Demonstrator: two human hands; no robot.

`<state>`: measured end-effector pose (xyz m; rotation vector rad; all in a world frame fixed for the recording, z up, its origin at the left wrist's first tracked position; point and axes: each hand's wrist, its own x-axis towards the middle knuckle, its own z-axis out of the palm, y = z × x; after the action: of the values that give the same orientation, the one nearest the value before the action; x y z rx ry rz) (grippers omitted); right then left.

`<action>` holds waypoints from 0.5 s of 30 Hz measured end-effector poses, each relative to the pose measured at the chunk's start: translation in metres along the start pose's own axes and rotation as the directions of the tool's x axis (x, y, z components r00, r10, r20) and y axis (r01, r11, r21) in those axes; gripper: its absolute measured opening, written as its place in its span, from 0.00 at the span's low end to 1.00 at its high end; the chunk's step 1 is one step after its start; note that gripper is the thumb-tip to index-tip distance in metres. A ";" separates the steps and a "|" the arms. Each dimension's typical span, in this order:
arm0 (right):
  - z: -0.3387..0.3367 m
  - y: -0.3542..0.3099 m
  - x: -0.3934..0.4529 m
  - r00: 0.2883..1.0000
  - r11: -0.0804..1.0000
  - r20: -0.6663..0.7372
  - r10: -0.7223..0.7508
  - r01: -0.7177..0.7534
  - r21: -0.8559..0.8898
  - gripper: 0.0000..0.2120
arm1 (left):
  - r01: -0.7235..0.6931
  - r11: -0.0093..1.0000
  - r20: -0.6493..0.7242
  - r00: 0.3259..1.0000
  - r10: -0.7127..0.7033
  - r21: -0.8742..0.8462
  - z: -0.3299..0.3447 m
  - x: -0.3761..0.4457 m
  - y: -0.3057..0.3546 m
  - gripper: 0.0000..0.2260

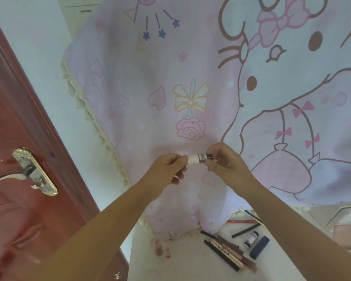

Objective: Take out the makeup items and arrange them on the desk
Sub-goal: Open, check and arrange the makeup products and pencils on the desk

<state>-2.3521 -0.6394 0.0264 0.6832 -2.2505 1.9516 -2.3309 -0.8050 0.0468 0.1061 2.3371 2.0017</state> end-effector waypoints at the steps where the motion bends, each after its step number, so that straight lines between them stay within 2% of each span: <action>1: -0.001 0.001 -0.002 1.000 1.000 0.023 0.013 -0.013 0.025 0.15 | 0.012 1.000 -0.011 1.000 -0.013 -0.023 0.000 0.000 -0.004 0.11; 4: 0.000 0.001 -0.007 0.981 0.979 0.103 0.164 -0.175 0.105 0.08 | 0.008 0.999 -0.020 1.000 -0.009 -0.048 0.001 -0.005 -0.015 0.11; 6: 0.001 0.006 -0.009 0.959 0.968 0.135 0.250 -0.252 0.002 0.11 | 0.007 1.000 -0.008 1.000 -0.007 0.005 0.002 -0.009 -0.024 0.11; 7: 0.003 0.007 -0.009 0.958 0.968 0.140 0.250 -0.243 -0.066 0.13 | 0.006 1.000 -0.002 1.000 -0.006 0.025 0.003 -0.012 -0.027 0.11; 9: 0.006 0.013 -0.013 0.977 0.980 0.142 0.158 -0.137 -0.145 0.11 | 0.027 0.999 -0.009 1.000 -0.027 0.022 0.002 -0.014 -0.034 0.11; 12: 0.007 0.026 -0.019 0.982 0.991 0.184 0.046 -0.022 -0.130 0.18 | 0.111 0.993 -0.030 0.993 -0.112 -0.052 0.000 -0.018 -0.043 0.10; 14: 0.011 0.030 -0.021 0.964 0.991 0.241 0.113 -0.092 -0.097 0.20 | 0.150 0.986 -0.041 0.987 -0.153 -0.070 -0.001 -0.021 -0.048 0.10; 15: 0.014 0.030 -0.021 0.951 0.983 0.256 0.175 -0.156 -0.095 0.16 | 0.160 0.985 -0.048 0.985 -0.163 -0.059 -0.002 -0.022 -0.051 0.10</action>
<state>-2.3412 -0.6443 -0.0110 0.8126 -2.6008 1.9371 -2.3096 -0.8164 -0.0030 -0.1367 2.2372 2.0118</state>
